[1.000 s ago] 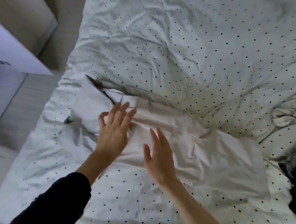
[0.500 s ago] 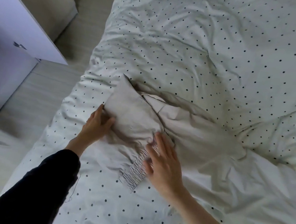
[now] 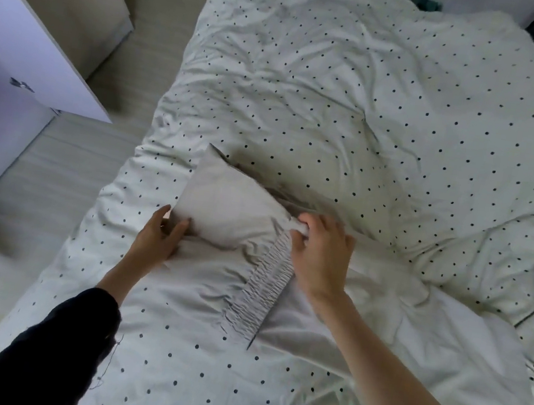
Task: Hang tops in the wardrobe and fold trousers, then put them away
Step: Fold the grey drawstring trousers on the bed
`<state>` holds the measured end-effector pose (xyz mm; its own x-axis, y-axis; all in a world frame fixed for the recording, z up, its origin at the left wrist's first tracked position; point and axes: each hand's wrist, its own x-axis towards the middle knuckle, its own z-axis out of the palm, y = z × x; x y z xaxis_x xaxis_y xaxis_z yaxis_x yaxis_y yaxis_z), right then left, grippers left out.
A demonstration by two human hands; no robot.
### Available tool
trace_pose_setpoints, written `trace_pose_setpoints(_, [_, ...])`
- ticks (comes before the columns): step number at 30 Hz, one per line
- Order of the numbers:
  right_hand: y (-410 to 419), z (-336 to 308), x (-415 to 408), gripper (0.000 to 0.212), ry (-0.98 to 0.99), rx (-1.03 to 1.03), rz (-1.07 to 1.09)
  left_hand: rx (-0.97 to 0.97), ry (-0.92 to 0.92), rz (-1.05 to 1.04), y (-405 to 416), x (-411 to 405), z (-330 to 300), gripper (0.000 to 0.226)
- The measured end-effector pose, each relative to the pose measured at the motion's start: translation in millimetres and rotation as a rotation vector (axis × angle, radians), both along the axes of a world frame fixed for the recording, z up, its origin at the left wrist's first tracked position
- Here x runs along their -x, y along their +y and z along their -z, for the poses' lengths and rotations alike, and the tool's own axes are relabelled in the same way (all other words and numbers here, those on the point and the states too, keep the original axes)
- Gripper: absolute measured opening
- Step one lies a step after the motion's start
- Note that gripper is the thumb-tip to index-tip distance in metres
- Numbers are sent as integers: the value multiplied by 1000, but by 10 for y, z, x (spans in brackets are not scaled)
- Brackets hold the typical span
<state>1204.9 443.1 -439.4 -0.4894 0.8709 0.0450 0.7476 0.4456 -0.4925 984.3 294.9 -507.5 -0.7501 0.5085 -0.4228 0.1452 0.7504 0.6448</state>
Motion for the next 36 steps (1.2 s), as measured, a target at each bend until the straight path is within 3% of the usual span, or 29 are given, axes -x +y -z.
trace_pose_setpoints(3, [124, 50, -16, 43, -213, 93, 23, 73, -8, 19, 16, 9, -17, 60])
trace_pose_setpoints(7, [-431, 156, -202, 48, -125, -46, -335, 126, 67, -7, -1, 30, -151, 34])
trace_pose_setpoints(11, [-619, 385, -369, 50, -231, 294, -523, 113, 202, 0, 17, -108, -561, 31])
trace_pose_setpoints(13, [-511, 295, -389, 42, -30, 537, -432, 150, 341, 61, 81, -335, -889, 35])
trace_pose_setpoints(17, [-184, 19, -737, 54, 606, 1207, 113, 239, 578, 257, 454, -1120, -1500, 23])
trace_pose_setpoints(20, [66, -80, -1388, 59, 925, 1361, 415, 277, 627, 484, 860, -2037, -1700, 19])
trace_pose_setpoints(23, [181, -81, -1969, 59, 1016, 1363, 550, 305, 358, 760, 1113, -2946, -1676, 30])
trace_pose_setpoints(25, [210, -50, -2183, 57, 956, 1336, 582, 320, 69, 898, 1206, -3329, -1540, 38])
trace_pose_setpoints(26, [215, -37, -2230, 54, 912, 1337, 582, 304, 18, 914, 1207, -3398, -1438, 42])
trace_pose_setpoints(30, [116, 116, -2355, 46, 648, 1397, 508, 207, 300, 760, 908, -3146, -922, 56])
trace_pose_setpoints(32, [106, 320, -2403, 47, 500, 1242, 458, 258, 375, 724, 683, -2930, -653, 68])
trace_pose_setpoints(36, [-19, 588, -2269, 50, 266, 778, 259, 238, 280, 554, 445, -2706, -335, 81])
